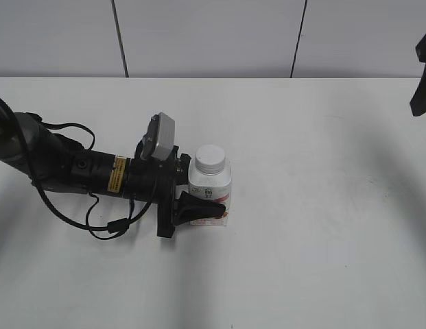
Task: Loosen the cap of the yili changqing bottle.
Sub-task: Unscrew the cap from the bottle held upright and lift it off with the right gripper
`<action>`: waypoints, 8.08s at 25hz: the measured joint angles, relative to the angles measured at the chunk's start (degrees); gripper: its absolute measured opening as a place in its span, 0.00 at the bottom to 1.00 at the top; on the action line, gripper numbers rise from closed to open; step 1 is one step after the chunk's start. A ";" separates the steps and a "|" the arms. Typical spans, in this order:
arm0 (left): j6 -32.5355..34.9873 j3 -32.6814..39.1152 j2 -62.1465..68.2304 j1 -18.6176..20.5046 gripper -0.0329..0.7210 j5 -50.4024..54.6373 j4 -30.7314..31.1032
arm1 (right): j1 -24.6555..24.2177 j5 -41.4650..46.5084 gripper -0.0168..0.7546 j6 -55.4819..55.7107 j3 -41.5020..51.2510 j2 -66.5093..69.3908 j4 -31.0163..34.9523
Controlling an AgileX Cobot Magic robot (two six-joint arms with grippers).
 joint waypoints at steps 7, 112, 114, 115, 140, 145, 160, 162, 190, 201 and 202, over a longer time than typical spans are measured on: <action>0.00 0.00 0.00 0.00 0.60 0.00 -0.15 | 0.00 2.22 0.68 1.63 -6.08 8.13 -1.41; -0.17 0.00 0.00 0.00 0.60 0.05 -0.32 | 28.93 2.16 0.69 18.82 -27.10 35.62 10.93; -0.17 0.00 0.00 0.00 0.60 0.05 -0.32 | 28.93 2.16 0.64 18.82 -27.10 35.62 10.93; -0.17 0.00 0.00 0.00 0.60 0.05 -0.32 | 28.93 2.16 0.61 18.82 -27.10 35.62 10.93; -0.22 0.00 0.00 0.00 0.60 0.00 -0.25 | 28.99 2.96 0.55 -9.75 -27.16 35.62 10.59; -0.22 0.00 0.00 0.00 0.60 -0.06 -0.14 | 28.99 2.96 0.55 -26.17 -27.16 35.62 10.42; -0.22 0.00 0.00 0.05 0.60 -0.57 0.55 | 28.99 2.91 0.55 -66.23 -27.16 35.62 10.23; -0.26 0.00 0.00 0.05 0.60 -0.63 0.68 | 28.99 2.91 0.55 -70.60 -27.16 35.62 10.23; -1.32 0.00 0.00 0.05 0.60 -0.98 1.82 | 28.94 2.58 0.54 -86.77 -27.16 35.62 11.55; -1.90 0.00 0.00 0.05 0.60 -1.22 2.10 | 28.94 2.63 0.54 -86.88 -27.16 35.14 12.09; -1.90 0.00 0.00 0.05 0.60 -1.22 2.10 | 28.94 2.63 0.54 -86.88 -27.16 34.92 12.17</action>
